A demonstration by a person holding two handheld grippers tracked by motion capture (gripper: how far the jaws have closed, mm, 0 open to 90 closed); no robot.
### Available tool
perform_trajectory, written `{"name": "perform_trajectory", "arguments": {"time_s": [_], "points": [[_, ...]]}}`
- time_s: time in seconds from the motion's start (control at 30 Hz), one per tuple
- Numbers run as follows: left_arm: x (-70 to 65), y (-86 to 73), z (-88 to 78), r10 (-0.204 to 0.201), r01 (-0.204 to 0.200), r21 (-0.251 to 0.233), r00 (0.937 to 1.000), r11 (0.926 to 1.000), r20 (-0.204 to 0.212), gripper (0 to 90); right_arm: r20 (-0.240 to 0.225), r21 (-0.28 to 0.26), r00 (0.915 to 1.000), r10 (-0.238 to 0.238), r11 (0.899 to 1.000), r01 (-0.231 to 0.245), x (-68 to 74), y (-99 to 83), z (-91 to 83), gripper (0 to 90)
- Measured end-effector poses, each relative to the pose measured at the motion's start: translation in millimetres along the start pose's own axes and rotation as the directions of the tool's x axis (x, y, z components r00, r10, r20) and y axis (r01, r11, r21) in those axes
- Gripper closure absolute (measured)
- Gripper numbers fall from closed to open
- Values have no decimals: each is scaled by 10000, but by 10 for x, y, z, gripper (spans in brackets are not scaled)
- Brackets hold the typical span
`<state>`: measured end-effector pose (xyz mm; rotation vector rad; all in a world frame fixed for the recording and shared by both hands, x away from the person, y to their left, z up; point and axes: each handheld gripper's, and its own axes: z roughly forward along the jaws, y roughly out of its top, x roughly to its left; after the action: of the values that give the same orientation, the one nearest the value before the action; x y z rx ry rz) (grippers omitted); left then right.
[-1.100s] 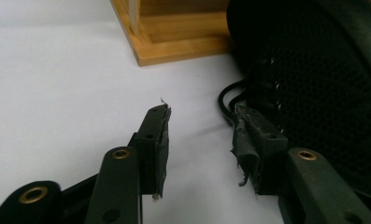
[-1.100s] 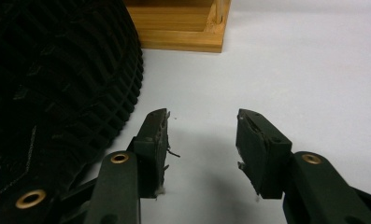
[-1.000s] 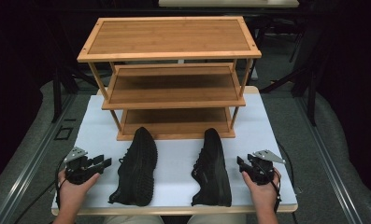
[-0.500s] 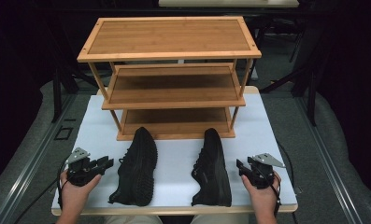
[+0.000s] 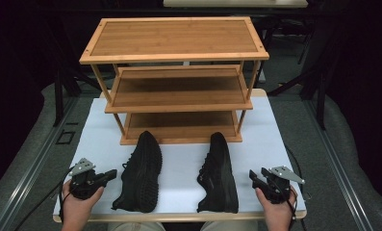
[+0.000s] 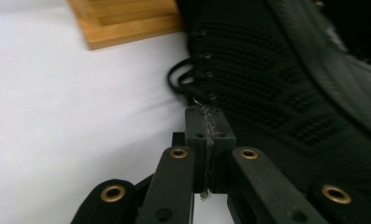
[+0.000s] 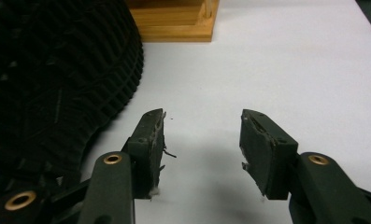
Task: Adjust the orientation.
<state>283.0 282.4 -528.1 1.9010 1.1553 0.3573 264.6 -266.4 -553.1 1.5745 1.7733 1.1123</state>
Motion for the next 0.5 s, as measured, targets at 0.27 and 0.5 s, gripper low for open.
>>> {"name": "perform_trajectory", "arguments": {"time_s": [0.27, 0.5], "points": [[-81, 6, 83, 128, -137, 140, 9978, 9998, 645, 900, -152, 187, 9999, 13, 9998, -10, -6, 12, 92, 497], [-96, 3, 120, -156, 151, 74, 9963, 9999, 844, 900, -244, 43, 9993, 283, 9996, -282, -10, 14, 64, 493]]}}
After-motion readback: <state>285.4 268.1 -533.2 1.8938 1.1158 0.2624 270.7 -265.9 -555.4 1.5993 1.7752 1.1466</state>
